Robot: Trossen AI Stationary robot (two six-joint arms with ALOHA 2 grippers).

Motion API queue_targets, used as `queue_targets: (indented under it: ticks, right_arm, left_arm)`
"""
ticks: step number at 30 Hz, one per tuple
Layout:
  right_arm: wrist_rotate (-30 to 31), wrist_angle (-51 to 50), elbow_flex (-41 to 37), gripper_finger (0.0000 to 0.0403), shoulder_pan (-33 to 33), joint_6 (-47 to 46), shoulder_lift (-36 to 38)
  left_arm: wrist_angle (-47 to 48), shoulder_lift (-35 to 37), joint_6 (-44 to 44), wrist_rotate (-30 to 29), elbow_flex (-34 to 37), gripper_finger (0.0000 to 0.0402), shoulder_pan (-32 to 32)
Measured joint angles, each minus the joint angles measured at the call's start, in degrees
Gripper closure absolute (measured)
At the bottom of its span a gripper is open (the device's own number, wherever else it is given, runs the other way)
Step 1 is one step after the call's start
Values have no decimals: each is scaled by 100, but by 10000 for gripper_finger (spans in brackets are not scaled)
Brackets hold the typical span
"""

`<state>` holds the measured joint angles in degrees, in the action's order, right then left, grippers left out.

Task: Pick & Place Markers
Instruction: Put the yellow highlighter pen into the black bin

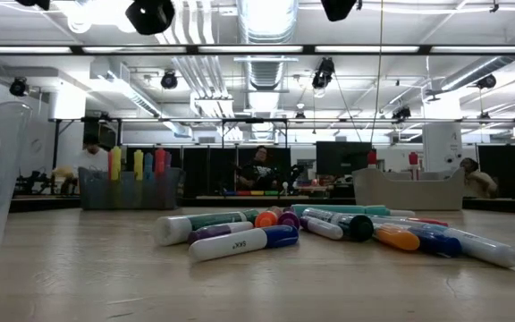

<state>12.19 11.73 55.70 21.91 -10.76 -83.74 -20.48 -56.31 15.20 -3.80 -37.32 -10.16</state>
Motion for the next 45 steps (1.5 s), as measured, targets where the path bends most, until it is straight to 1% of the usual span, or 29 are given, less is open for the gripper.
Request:
queue_targets:
  ticks: [3,9,15,18,25,30,37,41,45]
  right_arm:
    - [19,-160,0,177,-8,-9,0]
    - [439,-796,0,177,-88,-491,-4]
    - [457,-1214,0,177,-190,-918,-4]
    - [498,-1471,0,177,-263,-1052,-4]
    - [767,-2289,0,177,-577,-1471,-4]
    - [746,-2642,0,177,-929,-1743,-4]
    - [684,-2955,0,177,-1403,-1780,-4]
    - [293,-2957,0,177,-1675,-1718,-4]
    - [93,-2965,0,177,-1950,-1612,-39]
  left_arm:
    - [-287,0,-135,1,98,282,-245]
    - [-291,-11,-425,-1,105,282,-686]
    - [-305,-11,-690,1,105,282,-978]
    - [-305,7,-933,3,106,282,-1079]
    - [-212,139,-931,13,105,282,-1125]
    - [-115,173,-867,14,105,282,-1129]
    - [-141,193,-864,14,105,282,-1127]
    - [-139,194,-856,13,105,282,-1127]
    - [-141,228,-856,14,105,282,-1127]
